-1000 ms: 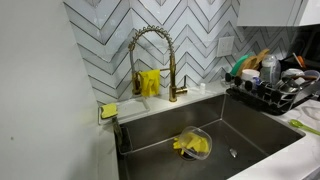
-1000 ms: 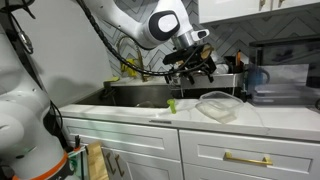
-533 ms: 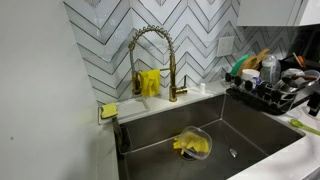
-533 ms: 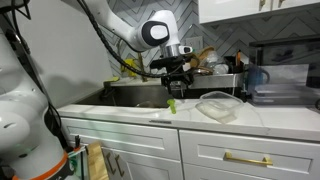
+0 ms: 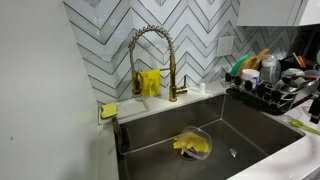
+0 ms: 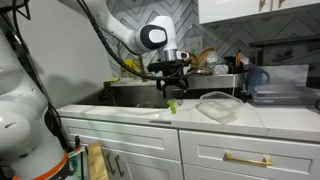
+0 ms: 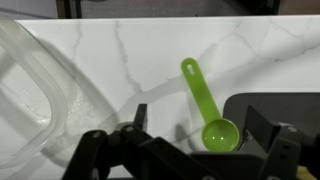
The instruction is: Remove the lunch box with a spoon from the sink, then put the spoon on the rack
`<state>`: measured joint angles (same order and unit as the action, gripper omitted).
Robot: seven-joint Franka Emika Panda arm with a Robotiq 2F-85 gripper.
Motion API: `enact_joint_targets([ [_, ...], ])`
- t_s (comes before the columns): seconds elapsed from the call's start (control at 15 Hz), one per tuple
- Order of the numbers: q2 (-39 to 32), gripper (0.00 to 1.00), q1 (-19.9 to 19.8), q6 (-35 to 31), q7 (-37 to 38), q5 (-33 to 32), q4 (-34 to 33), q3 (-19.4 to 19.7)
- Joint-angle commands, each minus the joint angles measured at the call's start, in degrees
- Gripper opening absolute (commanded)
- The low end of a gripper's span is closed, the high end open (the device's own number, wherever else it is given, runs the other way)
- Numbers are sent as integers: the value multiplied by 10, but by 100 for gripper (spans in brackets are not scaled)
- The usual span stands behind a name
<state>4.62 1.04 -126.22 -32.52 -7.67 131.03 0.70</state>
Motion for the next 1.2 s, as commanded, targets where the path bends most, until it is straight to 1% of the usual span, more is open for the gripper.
enact_joint_targets([
  [0.0, -7, 100, 3, -38, -38, 29, 16, 2],
  [0.13, -10, 100, 3, -71, -74, 56, 29, 4],
  [0.2, -12, 100, 4, -82, -99, 84, 36, 4],
  [0.33, -18, 100, 2, -98, -138, 124, 47, 4],
  [0.47, -18, 100, 1, -98, -170, 160, 53, 4],
  [0.53, -17, 95, 0, -95, -179, 168, 55, 4],
  [0.6, -17, 78, -2, -91, -182, 167, 56, 4],
  [0.67, -17, 71, -3, -92, -186, 170, 57, 5],
  [0.73, -18, 70, -4, -93, -188, 165, 57, 5],
  [1.13, -30, 22, -2, -116, -226, 160, 55, 1],
])
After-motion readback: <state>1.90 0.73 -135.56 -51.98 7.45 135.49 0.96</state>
